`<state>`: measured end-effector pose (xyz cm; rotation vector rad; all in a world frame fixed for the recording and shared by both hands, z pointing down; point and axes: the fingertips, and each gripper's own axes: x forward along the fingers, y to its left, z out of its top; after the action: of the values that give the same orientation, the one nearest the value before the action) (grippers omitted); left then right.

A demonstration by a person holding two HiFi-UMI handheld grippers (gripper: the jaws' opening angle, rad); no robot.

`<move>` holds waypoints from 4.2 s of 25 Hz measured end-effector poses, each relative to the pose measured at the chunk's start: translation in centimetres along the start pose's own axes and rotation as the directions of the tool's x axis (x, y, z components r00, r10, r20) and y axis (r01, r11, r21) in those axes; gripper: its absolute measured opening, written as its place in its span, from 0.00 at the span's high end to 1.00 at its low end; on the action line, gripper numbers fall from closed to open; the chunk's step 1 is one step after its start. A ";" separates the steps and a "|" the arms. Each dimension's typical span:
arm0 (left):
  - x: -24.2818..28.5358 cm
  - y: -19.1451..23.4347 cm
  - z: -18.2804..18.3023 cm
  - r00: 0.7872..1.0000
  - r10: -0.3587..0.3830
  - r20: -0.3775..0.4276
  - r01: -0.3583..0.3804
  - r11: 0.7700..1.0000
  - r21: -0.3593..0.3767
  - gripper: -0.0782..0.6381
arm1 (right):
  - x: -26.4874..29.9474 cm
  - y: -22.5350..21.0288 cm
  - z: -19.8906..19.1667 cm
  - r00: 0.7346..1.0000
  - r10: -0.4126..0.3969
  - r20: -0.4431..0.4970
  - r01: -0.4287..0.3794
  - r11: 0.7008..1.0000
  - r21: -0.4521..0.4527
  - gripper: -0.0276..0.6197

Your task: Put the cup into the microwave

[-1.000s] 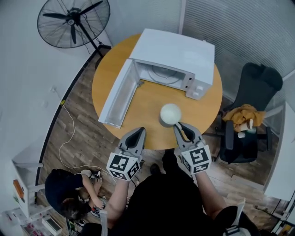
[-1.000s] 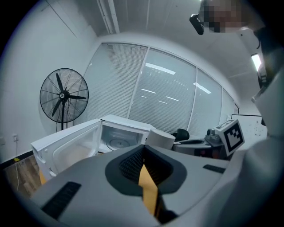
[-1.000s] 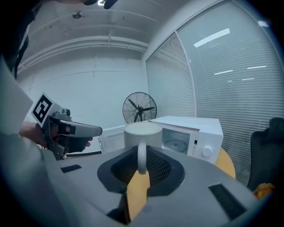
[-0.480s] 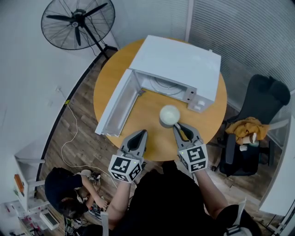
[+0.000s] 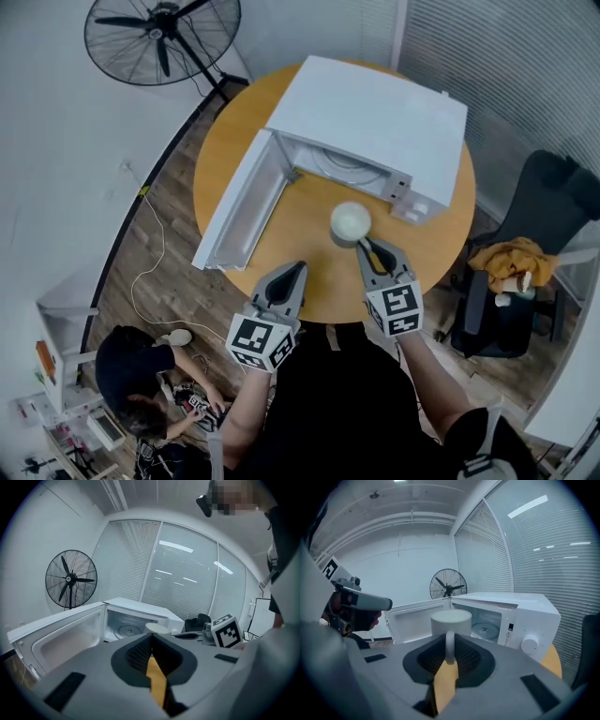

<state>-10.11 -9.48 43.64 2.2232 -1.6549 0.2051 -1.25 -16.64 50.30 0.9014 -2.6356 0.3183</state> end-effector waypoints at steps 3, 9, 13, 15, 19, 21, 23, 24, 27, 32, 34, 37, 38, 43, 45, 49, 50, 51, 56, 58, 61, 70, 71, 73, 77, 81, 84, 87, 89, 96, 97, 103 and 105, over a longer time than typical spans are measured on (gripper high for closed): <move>0.3 0.7 -0.2 1.000 -0.007 -0.011 0.006 1.000 -0.007 0.90 | 0.9 -0.1 -0.1 1.000 -0.009 -0.012 0.009 1.000 0.010 0.87; 1.5 3.0 -0.2 0.998 -0.046 -0.039 0.046 0.999 -0.007 0.90 | 3.1 -0.3 0.2 0.998 -0.051 -0.024 0.051 0.999 0.013 0.87; 2.8 4.5 0.1 0.995 -0.082 -0.051 0.082 0.997 0.004 0.90 | 5.2 -1.6 0.1 0.994 -0.106 -0.027 0.107 0.994 0.024 0.87; 3.4 5.1 0.2 0.992 -0.105 -0.063 0.106 0.994 0.017 0.90 | 6.1 -2.3 -0.1 0.990 -0.139 -0.031 0.140 0.990 0.031 0.87; 4.5 6.1 0.2 0.985 -0.148 -0.090 0.152 0.988 0.036 0.90 | 8.1 -3.7 -1.0 0.976 -0.210 -0.058 0.212 0.977 0.031 0.87; 4.9 6.4 0.2 0.981 -0.171 -0.095 0.175 0.984 0.032 0.90 | 9.1 -4.3 -1.4 0.969 -0.235 -0.071 0.238 0.971 0.037 0.87; 5.3 6.7 0.1 0.976 -0.193 -0.102 0.197 0.980 0.032 0.90 | 10.1 -4.8 -1.8 0.963 -0.258 -0.076 0.262 0.964 0.048 0.87; 5.4 6.7 0.1 0.973 -0.203 -0.106 0.208 0.978 0.033 0.90 | 10.6 -5.2 -1.9 0.959 -0.272 -0.077 0.276 0.960 0.054 0.87; 5.9 6.7 -0.1 0.966 -0.229 -0.118 0.234 0.972 0.032 0.90 | 11.7 -6.2 -2.0 0.947 -0.314 -0.074 0.318 0.946 0.056 0.87; 6.2 6.6 -0.3 0.953 -0.274 -0.128 0.278 0.960 0.020 0.90 | 13.3 -7.4 -2.2 0.932 -0.353 -0.078 0.358 0.932 0.062 0.87; 6.3 6.7 -0.4 0.949 -0.284 -0.135 0.289 0.957 0.020 0.90 | 14.0 -7.9 -2.2 0.928 -0.365 -0.081 0.371 0.926 0.072 0.87; 6.6 6.9 -0.7 0.945 -0.296 -0.142 0.301 0.954 0.012 0.90 | 14.9 -8.7 -2.5 0.918 -0.386 -0.094 0.394 0.915 0.086 0.87; 6.7 7.0 -0.8 0.943 -0.300 -0.145 0.304 0.953 0.010 0.90 | 15.2 -9.1 -2.6 0.914 -0.394 -0.097 0.402 0.911 0.091 0.87; 6.9 7.2 -0.8 0.936 -0.317 -0.152 0.322 0.947 0.010 0.90 | 16.4 -10.3 -2.7 0.899 -0.426 -0.103 0.435 0.895 0.102 0.87; 6.9 7.4 -0.7 0.935 -0.321 -0.153 0.326 0.945 0.010 0.90 | 16.8 -10.7 -2.8 0.894 -0.435 -0.107 0.445 0.890 0.104 0.87; 7.0 7.7 -0.7 0.934 -0.322 -0.157 0.327 0.945 0.007 0.90 | 17.5 -11.4 -2.8 0.886 -0.453 -0.102 0.462 0.881 0.105 0.87; 7.0 7.7 -0.7 0.933 -0.322 -0.158 0.327 0.945 0.006 0.90 | 17.6 -11.6 -2.7 0.884 -0.457 -0.098 0.466 0.879 0.106 0.87; 7.0 7.7 -0.8 0.933 -0.323 -0.160 0.328 0.945 0.005 0.90 | 17.8 -11.8 -2.7 0.882 -0.461 -0.094 0.470 0.876 0.108 0.87; 7.0 7.6 -1.1 0.927 -0.335 -0.168 0.340 0.940 0.001 0.90 | 18.8 -12.5 -2.5 0.873 -0.480 -0.082 0.487 0.867 0.106 0.87; 7.0 7.6 -1.1 0.925 -0.340 -0.169 0.345 0.939 0.000 0.90 | 19.2 -12.8 -2.3 0.871 -0.485 -0.077 0.491 0.866 0.098 0.87; 7.1 7.7 -1.0 0.925 -0.341 -0.167 0.346 0.938 -0.001 0.90 | 20.1 -13.4 -1.9 0.865 -0.497 -0.067 0.501 0.862 0.075 0.87; 7.4 9.0 -0.6 0.931 -0.327 -0.159 0.331 0.944 -0.005 0.90 | 22.3 -14.8 -1.1 0.852 -0.521 -0.049 0.523 0.852 0.038 0.87; 7.5 9.1 -0.6 0.932 -0.325 -0.158 0.328 0.945 -0.006 0.90 | 22.5 -14.9 -1.0 0.851 -0.522 -0.047 0.524 0.851 0.042 0.87; 7.6 9.4 -0.5 0.935 -0.319 -0.156 0.322 0.947 -0.006 0.90 | 22.9 -15.2 -1.0 0.851 -0.524 -0.042 0.526 0.849 0.050 0.87; 7.7 9.7 -0.4 0.938 -0.311 -0.155 0.314 0.949 -0.008 0.90 | 23.3 -15.4 -1.0 0.851 -0.523 -0.038 0.525 0.850 0.053 0.86; 7.8 9.7 -0.3 0.940 -0.307 -0.151 0.310 0.951 -0.010 0.90 | 23.7 -15.6 -0.9 0.857 -0.512 -0.052 0.514 0.857 0.042 0.86; 7.9 9.3 -0.2 0.941 -0.307 -0.145 0.309 0.951 -0.012 0.90 | 23.7 -15.8 -0.9 0.857 -0.511 -0.063 0.513 0.858 0.027 0.85; 7.9 9.0 0.1 0.942 -0.307 -0.138 0.309 0.951 -0.010 0.90 | 23.6 -15.8 -0.9 0.857 -0.510 -0.074 0.513 0.858 0.029 0.84; 7.8 9.0 0.4 0.944 -0.302 -0.132 0.304 0.953 -0.006 0.90 | 23.5 -15.6 -1.0 0.860 -0.505 -0.079 0.508 0.861 0.031 0.81; 7.4 8.8 0.7 0.956 -0.269 -0.114 0.271 0.963 0.001 0.90 | 22.3 -14.6 -1.8 0.872 -0.481 -0.090 0.485 0.874 0.036 0.75; 7.3 8.7 0.7 0.959 -0.262 -0.110 0.264 0.964 0.002 0.90 | 21.9 -14.4 -2.0 0.874 -0.478 -0.091 0.482 0.876 0.034 0.74; 6.4 7.7 0.6 0.971 -0.221 -0.087 0.222 0.975 -0.006 0.90 | 19.3 -12.8 -3.1 0.883 -0.457 -0.111 0.461 0.887 0.010 0.73; 6.0 7.1 0.6 0.975 -0.210 -0.076 0.210 0.978 -0.012 0.90 | 18.4 -11.9 -3.3 0.892 -0.438 -0.115 0.441 0.898 -0.002 0.72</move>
<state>-15.03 -16.85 46.44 2.3366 -1.3676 0.2280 -6.70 -34.90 61.59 1.4066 -2.2440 0.2736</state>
